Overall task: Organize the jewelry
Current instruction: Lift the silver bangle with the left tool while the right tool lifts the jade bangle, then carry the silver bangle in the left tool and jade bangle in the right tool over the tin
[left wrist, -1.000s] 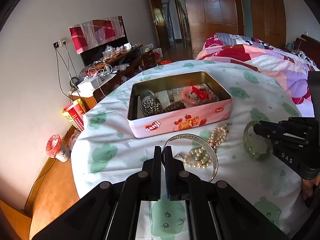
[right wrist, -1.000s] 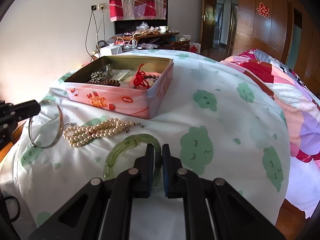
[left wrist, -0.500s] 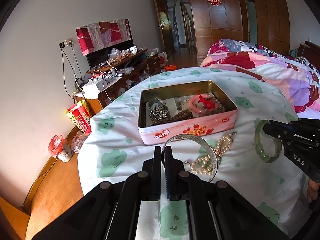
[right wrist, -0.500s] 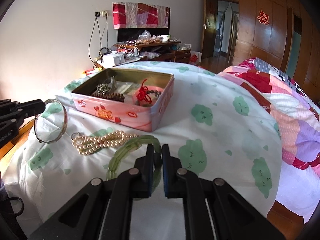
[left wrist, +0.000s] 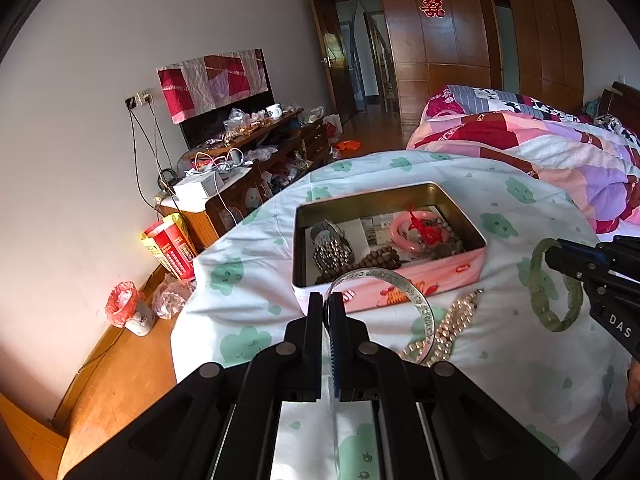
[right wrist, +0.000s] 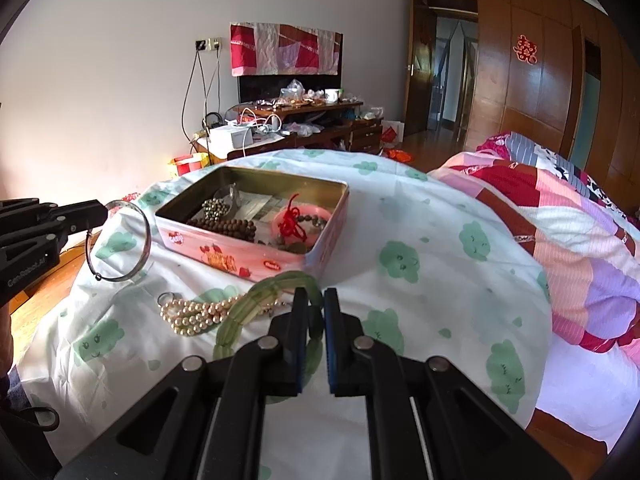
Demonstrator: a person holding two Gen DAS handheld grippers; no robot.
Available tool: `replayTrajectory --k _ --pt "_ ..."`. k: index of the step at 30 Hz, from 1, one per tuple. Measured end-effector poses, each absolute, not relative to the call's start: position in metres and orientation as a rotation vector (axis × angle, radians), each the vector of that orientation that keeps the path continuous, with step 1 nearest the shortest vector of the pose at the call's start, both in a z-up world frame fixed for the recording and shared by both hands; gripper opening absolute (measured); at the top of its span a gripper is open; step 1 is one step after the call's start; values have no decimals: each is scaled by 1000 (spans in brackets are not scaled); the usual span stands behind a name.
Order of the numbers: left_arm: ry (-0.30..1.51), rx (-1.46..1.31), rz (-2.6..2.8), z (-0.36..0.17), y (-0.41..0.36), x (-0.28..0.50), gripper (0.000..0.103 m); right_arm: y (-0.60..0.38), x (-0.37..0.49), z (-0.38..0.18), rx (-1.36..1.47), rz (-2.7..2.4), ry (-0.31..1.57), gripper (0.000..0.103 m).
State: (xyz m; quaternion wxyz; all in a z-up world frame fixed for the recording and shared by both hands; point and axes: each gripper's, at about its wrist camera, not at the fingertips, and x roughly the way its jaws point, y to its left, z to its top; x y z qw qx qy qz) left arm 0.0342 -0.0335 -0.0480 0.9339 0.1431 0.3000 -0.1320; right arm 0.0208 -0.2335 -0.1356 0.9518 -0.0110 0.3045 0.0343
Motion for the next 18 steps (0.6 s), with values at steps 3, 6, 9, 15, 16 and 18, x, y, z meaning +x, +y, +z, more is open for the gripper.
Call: replayTrajectory --k 3,6,9,15,16,18 --pt "602 299 -270 -43 -34 38 2 -235 23 -130 -26 63 607 10" --pt "594 302 -276 -38 -38 42 2 -237 27 -124 -29 62 594 10" --pt "588 304 -278 -32 -41 46 2 -237 31 -117 -37 64 583 10" --pt "601 294 -281 -29 -42 57 2 -234 39 -107 -56 70 561 10" --pt "601 296 -279 -29 -42 59 2 -233 41 -105 -61 73 559 9" --pt "604 293 -280 -28 -43 63 2 -232 44 -103 -67 78 556 9"
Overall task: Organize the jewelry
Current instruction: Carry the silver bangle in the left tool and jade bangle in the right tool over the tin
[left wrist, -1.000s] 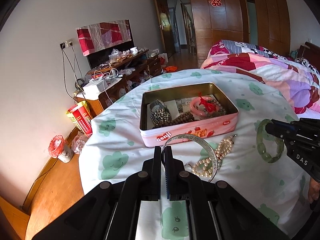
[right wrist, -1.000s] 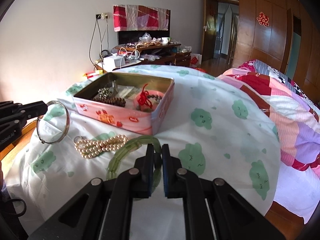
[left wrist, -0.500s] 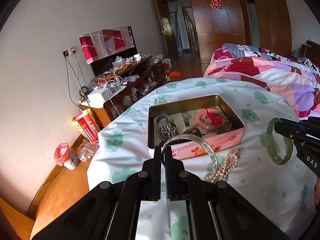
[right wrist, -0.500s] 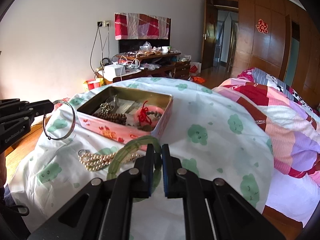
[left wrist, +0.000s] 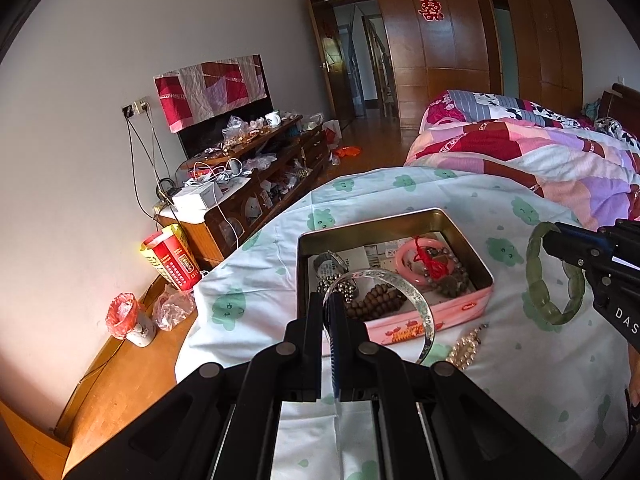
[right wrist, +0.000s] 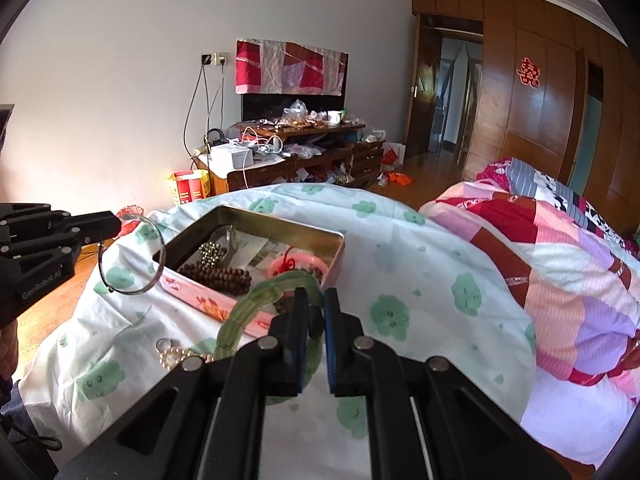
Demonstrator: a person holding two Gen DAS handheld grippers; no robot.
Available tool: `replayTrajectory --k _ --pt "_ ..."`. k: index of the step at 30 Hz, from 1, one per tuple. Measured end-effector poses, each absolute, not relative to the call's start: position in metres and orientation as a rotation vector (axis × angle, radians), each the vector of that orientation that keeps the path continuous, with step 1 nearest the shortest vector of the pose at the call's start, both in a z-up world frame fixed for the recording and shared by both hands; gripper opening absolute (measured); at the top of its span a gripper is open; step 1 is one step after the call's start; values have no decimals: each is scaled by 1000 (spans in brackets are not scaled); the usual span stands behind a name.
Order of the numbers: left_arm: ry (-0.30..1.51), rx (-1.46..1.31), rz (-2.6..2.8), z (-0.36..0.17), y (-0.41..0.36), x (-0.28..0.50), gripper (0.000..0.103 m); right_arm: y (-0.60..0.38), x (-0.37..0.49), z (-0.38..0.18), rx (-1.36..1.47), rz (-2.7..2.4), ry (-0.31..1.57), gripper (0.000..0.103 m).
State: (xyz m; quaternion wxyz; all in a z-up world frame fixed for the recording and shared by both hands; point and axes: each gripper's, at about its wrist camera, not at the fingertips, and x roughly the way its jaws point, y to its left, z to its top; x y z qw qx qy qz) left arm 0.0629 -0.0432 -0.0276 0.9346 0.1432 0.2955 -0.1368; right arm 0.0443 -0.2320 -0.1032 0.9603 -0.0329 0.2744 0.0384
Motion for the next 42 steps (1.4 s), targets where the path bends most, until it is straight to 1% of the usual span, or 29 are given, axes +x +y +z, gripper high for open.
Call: replayTrajectory --k 23,42 --pt "608 330 -268 -17 -59 112 2 -217 90 -88 -118 119 554 10" --pt "659 357 -234 -37 -78 158 2 -210 134 -109 -135 103 612 9"
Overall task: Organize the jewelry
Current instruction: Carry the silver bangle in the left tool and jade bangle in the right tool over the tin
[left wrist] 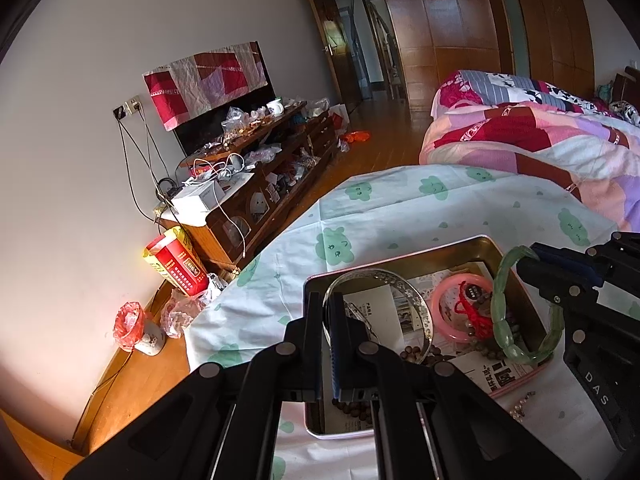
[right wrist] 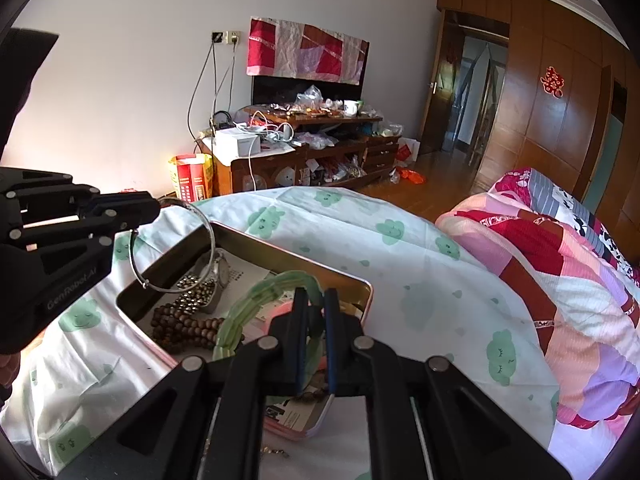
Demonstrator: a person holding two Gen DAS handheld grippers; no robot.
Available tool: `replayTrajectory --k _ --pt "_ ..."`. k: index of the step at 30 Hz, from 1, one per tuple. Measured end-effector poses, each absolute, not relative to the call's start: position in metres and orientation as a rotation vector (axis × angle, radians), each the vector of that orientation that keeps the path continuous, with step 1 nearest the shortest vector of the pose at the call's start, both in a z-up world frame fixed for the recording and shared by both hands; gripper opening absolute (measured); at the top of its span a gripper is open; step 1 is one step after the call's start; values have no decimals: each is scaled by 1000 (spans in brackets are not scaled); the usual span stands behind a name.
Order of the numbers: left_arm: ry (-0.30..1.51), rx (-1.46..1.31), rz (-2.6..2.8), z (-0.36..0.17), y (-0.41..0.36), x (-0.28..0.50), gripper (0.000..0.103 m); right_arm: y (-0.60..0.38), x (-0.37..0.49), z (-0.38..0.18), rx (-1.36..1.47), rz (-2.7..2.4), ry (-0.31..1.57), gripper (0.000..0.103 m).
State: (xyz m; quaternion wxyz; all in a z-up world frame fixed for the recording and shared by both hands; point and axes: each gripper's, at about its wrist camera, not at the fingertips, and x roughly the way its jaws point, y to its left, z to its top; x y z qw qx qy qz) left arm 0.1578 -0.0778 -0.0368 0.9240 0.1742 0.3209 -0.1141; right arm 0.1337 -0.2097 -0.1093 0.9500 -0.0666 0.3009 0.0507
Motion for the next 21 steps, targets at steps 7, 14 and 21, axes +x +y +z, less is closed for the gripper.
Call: replayTrajectory --k 7,14,21 --pt "686 366 -228 -49 -81 166 2 -211 144 -119 -129 96 636 9" --pt "714 373 -226 -60 -83 173 2 -211 149 -125 -124 101 654 9" --pt "732 384 -231 -67 -88 176 3 -208 152 -130 -124 108 669 10"
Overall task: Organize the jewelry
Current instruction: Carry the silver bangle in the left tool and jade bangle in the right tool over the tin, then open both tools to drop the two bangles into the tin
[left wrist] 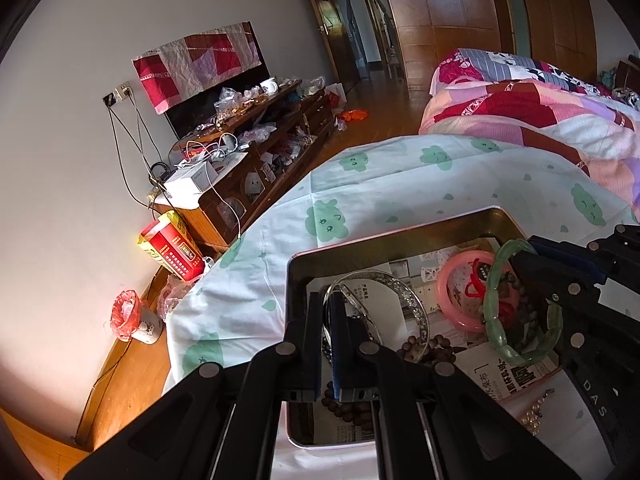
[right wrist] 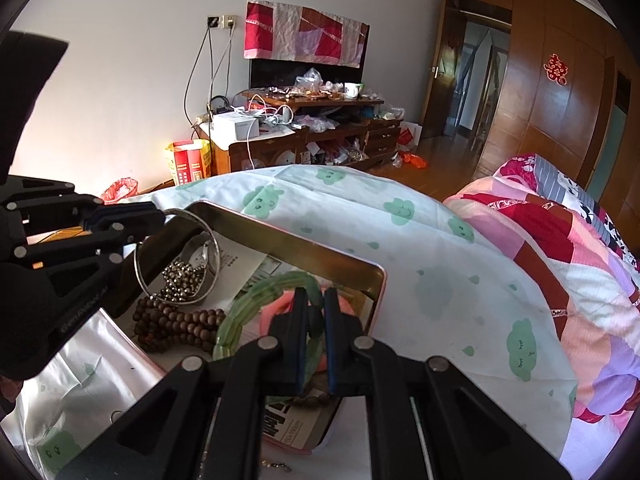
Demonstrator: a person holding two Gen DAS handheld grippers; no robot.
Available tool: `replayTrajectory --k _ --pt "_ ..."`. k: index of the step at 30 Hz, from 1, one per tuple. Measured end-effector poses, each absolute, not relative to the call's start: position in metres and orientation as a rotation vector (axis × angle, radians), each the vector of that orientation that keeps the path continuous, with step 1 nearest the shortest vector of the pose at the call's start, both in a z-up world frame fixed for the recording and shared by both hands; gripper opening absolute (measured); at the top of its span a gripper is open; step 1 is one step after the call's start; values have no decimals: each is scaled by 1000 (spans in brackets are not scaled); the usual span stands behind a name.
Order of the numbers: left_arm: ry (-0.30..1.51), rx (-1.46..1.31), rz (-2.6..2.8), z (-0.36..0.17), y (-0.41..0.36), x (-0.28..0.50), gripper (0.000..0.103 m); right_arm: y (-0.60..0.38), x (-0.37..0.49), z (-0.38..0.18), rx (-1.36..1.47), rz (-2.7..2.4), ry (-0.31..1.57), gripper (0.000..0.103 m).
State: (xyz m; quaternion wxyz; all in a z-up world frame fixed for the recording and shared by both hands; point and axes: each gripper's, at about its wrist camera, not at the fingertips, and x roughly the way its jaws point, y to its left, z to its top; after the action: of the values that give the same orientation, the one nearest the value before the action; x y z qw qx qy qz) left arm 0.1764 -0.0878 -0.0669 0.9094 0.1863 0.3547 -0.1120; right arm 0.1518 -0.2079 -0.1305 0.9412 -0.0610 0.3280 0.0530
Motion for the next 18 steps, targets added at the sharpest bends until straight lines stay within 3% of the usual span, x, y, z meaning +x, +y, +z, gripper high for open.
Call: replayTrajectory --k 9,11,12,13,14,15,16,18 --pt "729 388 -246 -70 -92 176 5 -207 154 -134 -118 107 675 10" --pt "721 404 -242 -70 -95 174 7 -208 155 -135 -107 113 681 13" --pt "721 413 -233 -70 -96 173 10 -209 154 -136 -96 116 686 19" --pt "724 420 -220 -69 -96 173 25 -210 155 -137 -92 115 689 33" --pt "720 415 -209 -69 -95 170 49 -210 154 -137 -88 111 689 41" --pt "708 408 -198 -66 -92 167 60 -211 151 -137 -87 100 686 54" --pt "687 399 -176 -63 -88 162 73 -211 148 -136 -88 88 680 58" --pt "649 379 -149 -57 -78 149 74 -214 140 -133 -83 69 677 58"
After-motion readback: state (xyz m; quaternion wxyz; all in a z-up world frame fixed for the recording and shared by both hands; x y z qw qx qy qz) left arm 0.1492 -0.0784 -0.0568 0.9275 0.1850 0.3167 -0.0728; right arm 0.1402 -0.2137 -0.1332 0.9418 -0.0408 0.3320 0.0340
